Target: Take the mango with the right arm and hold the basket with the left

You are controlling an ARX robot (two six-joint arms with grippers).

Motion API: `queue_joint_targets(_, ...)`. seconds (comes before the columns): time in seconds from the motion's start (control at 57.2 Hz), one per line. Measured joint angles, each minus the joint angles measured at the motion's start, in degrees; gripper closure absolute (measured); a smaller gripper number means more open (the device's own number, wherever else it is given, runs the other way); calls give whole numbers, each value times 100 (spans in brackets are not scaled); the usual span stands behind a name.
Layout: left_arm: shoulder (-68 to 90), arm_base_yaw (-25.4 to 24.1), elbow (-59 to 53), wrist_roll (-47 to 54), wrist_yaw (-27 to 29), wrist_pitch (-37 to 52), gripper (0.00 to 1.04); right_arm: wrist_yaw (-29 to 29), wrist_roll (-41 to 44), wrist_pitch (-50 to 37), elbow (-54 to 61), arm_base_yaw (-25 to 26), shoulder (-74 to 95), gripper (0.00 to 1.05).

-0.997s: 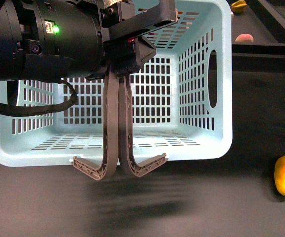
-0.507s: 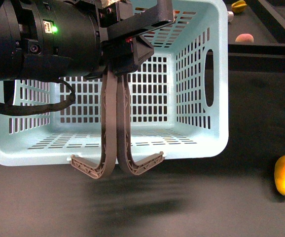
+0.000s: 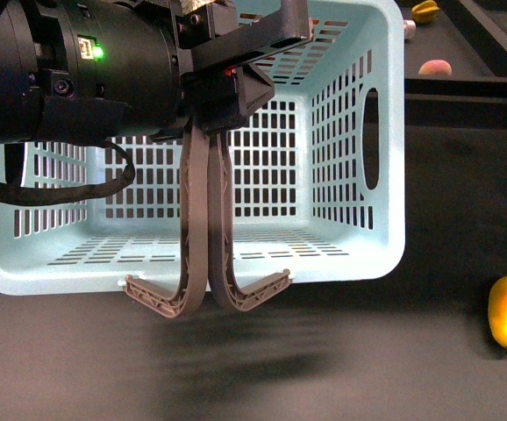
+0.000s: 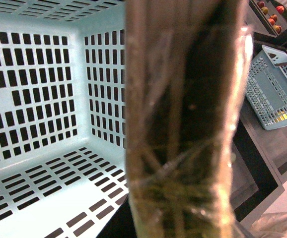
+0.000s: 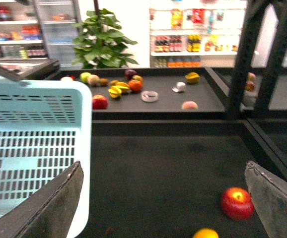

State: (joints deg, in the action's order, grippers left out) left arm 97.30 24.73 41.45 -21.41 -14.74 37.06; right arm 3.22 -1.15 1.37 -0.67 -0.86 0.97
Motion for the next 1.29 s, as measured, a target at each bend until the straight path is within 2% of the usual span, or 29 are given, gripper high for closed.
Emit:
queue_joint_targets(0.07, 0, 0, 0, 4, 0, 0, 96, 592, -264, 98, -94, -70, 422, 8)
queue_joint_targets(0.105, 0, 0, 0, 0, -2, 0, 96, 612, -369, 17, -120, -2, 708, 8)
queue_joint_targets(0.262, 0, 0, 0, 13, 0, 0, 96, 81, -656, -1043, -208, 542, 2356, 8)
queue_joint_targets(0.367, 0, 2, 0, 15, -2, 0, 96, -372, -732, -2116, -345, 990, 3821, 8)
queue_joint_targets(0.472, 0, 0, 0, 17, 0, 0, 96, -584, -728, -3130, -573, 1300, 5348, 8)
queue_joint_targets(0.629, 0, -2, -2, 20, 7, 0, 96, -627, -660, -4212, -1032, 1478, 7440, 8)
queue_joint_targets(0.997, 2, -2, 0, 17, -2, 2, 96, -494, -638, -5228, -2138, 1493, 10769, 8)
queue_joint_targets(1.294, 2, -2, -2, 22, 4, 2, 96, -188, -841, -5191, -3582, 1661, 13254, 8)
